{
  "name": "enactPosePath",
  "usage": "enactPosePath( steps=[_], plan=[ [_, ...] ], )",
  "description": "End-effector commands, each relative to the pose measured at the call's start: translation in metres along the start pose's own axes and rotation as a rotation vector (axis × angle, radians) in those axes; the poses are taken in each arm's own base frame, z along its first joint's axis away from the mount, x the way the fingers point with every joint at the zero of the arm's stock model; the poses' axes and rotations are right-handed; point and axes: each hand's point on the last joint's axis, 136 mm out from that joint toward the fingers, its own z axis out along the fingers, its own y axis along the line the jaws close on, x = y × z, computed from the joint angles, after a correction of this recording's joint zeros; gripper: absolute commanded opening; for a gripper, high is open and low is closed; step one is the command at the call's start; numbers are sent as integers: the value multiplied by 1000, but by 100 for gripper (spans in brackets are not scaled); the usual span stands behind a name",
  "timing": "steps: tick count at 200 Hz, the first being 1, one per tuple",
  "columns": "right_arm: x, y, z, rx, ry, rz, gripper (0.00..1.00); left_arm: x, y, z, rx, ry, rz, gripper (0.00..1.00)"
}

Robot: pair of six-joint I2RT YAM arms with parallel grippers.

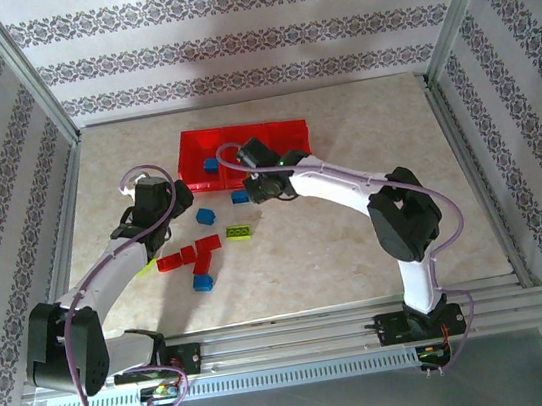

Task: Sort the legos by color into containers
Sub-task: Place the lego in the container.

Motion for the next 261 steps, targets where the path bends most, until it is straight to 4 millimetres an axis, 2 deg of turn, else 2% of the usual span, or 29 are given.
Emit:
enactPosePath(
  steps=[1, 55, 99, 158, 199, 233, 261],
  plan=[
    [-32, -4, -9, 22, -69, -8, 22, -11, 1, -3, 19, -34, -33, 100],
    [-81, -5, 11, 41, -147, 6, 22, -11, 1, -2, 24, -29, -38, 100],
    [-101, -12, 32, 65, -168, 29, 23, -12, 3, -5, 25, -26, -41, 100],
    [-103, -13, 57, 43, -145, 40, 27, -16, 7, -8, 22, -32, -43, 100],
    [-97, -11, 71, 35, -120, 38, 33, -14, 10, -7, 19, -25, -45, 100],
    [-94, -11, 75, 33, -110, 38, 37, -14, 12, -9, 15, -20, -44, 100],
    [-94, -11, 75, 29, -108, 35, 44, -14, 16, -11, 6, -17, -42, 100]
  ],
)
